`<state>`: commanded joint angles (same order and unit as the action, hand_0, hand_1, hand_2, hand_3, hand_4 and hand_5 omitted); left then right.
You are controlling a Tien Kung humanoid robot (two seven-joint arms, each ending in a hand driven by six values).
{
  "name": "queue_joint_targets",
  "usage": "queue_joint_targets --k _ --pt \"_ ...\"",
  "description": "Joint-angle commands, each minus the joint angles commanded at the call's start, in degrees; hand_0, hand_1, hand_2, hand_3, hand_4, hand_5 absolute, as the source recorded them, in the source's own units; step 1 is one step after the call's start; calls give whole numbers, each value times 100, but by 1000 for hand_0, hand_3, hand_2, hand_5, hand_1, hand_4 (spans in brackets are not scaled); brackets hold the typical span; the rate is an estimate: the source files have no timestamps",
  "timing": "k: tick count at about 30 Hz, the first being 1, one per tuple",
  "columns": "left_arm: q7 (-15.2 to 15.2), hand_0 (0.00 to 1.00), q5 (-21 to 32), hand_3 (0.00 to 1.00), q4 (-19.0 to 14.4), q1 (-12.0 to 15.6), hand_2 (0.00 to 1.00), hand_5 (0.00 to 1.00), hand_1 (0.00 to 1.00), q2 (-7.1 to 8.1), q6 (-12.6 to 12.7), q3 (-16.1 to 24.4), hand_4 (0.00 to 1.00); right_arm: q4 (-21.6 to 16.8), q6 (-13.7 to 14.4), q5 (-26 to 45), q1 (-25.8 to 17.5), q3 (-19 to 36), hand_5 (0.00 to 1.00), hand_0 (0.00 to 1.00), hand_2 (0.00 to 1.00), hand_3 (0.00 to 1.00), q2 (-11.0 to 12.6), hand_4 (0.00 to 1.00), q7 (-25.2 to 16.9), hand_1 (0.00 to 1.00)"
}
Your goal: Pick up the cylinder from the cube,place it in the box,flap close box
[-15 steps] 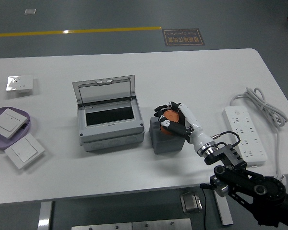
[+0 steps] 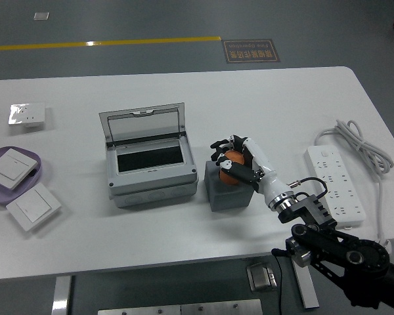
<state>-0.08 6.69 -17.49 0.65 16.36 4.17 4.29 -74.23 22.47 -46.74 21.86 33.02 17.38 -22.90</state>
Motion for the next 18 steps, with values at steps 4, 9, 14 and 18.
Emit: queue_joint_targets --k 4,9,14,18 --pt "1 613 6 644 -1 6 605 189 629 -3 0 -16 718 25 -77 84 -5 29 2 352 289 194 1 2 -61 310" --pt "2 613 1 644 -2 3 605 191 629 5 2 -19 720 85 -222 91 -12 58 2 401 323 216 -1 2 -58 341" --pt "3 613 -3 644 -2 -2 605 194 629 9 2 -22 720 153 -346 44 -7 90 2 604 465 442 -5 165 1 497" --pt "5 613 -1 644 -1 -1 605 194 629 6 1 -28 720 182 -396 34 -7 109 2 604 465 442 -7 165 17 497"
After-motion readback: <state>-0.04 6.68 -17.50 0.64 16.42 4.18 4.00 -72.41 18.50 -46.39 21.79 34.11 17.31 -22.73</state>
